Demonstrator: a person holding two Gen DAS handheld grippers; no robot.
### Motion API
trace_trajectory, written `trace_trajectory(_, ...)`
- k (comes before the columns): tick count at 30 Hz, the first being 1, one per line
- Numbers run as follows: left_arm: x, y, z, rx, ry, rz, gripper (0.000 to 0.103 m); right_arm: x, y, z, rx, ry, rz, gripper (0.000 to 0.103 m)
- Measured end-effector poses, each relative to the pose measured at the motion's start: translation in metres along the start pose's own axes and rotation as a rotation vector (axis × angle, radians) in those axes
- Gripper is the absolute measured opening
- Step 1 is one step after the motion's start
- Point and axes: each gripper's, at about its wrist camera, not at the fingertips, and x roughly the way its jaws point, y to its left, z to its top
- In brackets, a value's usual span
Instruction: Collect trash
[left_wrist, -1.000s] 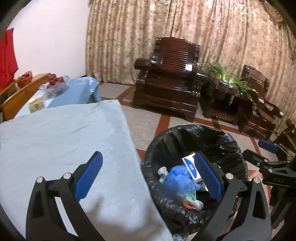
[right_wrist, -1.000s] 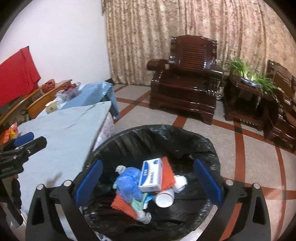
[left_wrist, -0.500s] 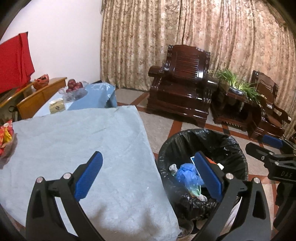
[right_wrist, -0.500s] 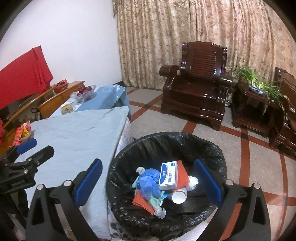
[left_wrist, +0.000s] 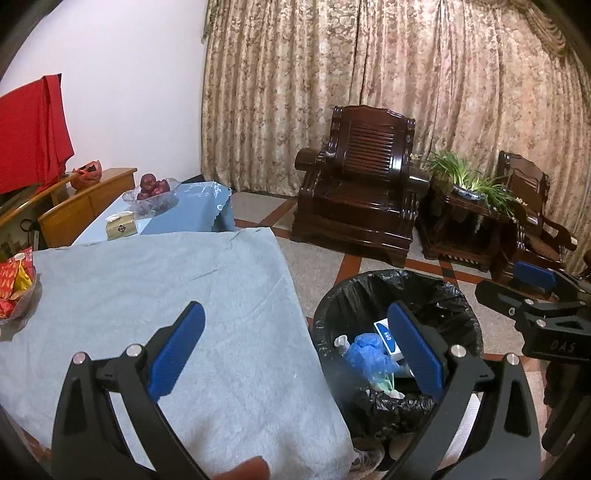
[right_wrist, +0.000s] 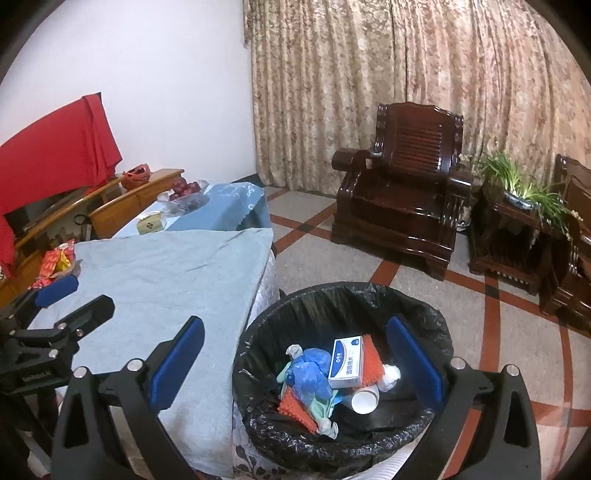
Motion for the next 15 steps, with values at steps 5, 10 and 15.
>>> trace_trajectory(5,-0.0045,0.0024,-0.0022,-0.009,0.002,0.008,0.096,-0.0016,0.0025,-0.0014,-0.003,-0.006,-0.002,0.097)
trace_trajectory(10,-0.0074,0.0057,-0.0029,-0.018,0.006,0.013,0.096,-0.0033,0.0047,-0.0003,-0.009,-0.011,-0.001,0.097)
trace_trajectory(15,-0.0062,0.0079,-0.0013,-0.018,0.007,0.015,0.096,-0.004,0.0068,0.0001,-0.015,-0.013,0.0,0.097)
